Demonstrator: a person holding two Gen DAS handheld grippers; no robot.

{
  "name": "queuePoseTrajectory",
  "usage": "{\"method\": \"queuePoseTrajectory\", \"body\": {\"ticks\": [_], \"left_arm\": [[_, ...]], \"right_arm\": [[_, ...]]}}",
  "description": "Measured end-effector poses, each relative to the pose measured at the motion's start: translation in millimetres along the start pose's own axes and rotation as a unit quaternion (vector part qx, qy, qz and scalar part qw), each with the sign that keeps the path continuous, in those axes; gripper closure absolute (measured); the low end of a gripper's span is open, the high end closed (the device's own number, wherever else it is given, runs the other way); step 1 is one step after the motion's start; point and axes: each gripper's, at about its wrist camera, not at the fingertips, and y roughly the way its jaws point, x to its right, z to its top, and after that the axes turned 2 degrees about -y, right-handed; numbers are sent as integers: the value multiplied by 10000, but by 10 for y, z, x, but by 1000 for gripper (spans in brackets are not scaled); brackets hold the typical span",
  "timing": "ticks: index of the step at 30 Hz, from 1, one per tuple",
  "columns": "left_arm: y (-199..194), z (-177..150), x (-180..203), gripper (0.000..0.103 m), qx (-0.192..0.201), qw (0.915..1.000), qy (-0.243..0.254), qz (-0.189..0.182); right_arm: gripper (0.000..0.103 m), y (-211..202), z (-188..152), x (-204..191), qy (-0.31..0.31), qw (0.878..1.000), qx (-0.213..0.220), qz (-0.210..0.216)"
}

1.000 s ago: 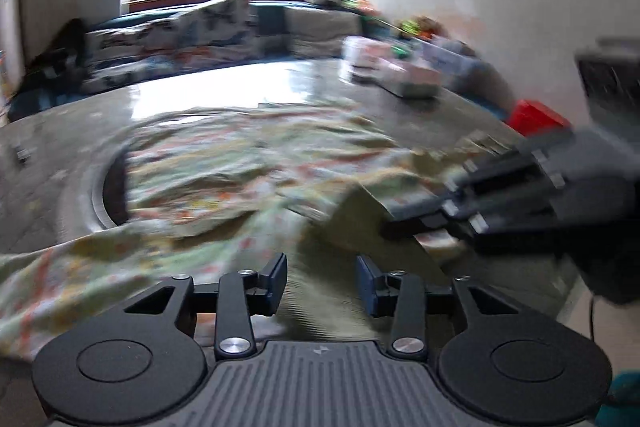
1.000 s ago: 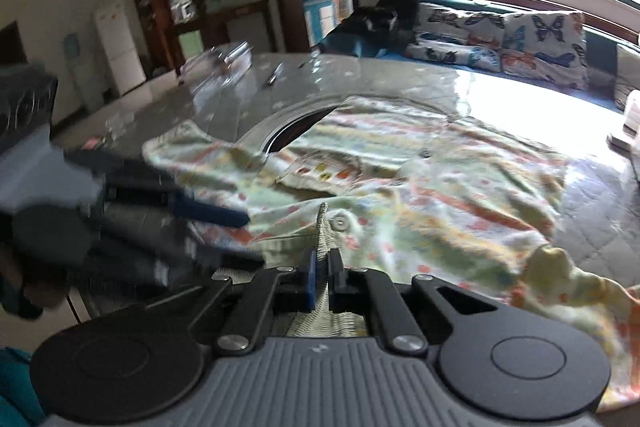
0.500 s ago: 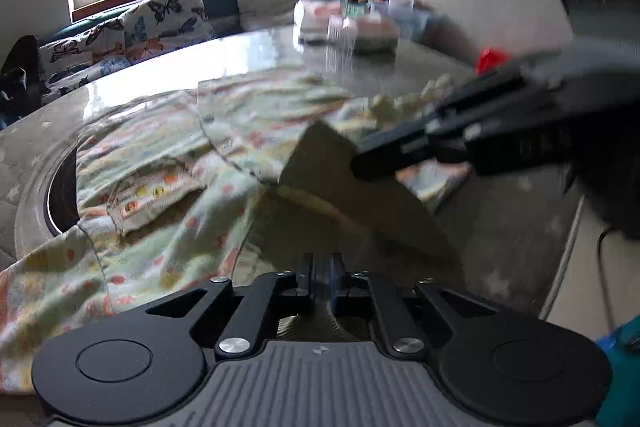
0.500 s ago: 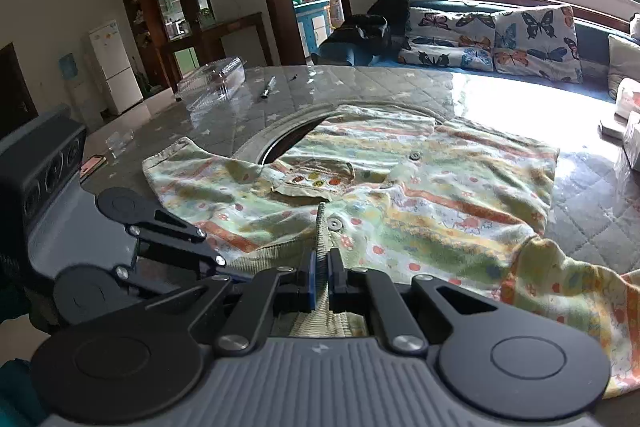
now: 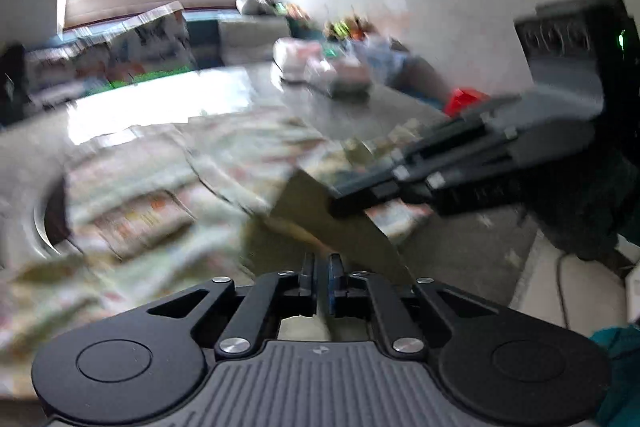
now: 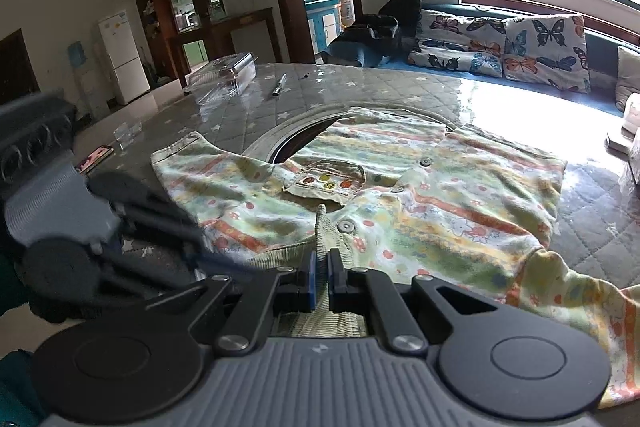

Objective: Fold clothes

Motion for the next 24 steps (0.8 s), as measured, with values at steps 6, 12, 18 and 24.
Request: {"method": "queuePoseTrajectory", "body": {"ticks": [6, 12, 18, 24], "left_arm": [[160, 26, -341, 94, -76, 9959, -571, 697], [321, -126, -248, 88, -372, 9969, -374, 586], [284, -204, -167, 74, -374, 9980, -23, 505], [71, -229, -269, 66, -248, 9979, -133, 578]], "right_arm": [[98, 15, -30, 0, 28, 10000, -24, -8], [98, 44, -11, -49, -104, 9999, -102, 47], [98, 235, -81, -211, -506, 9979, -389, 148], [95, 443, -216, -315, -753, 9945, -708, 181]]}}
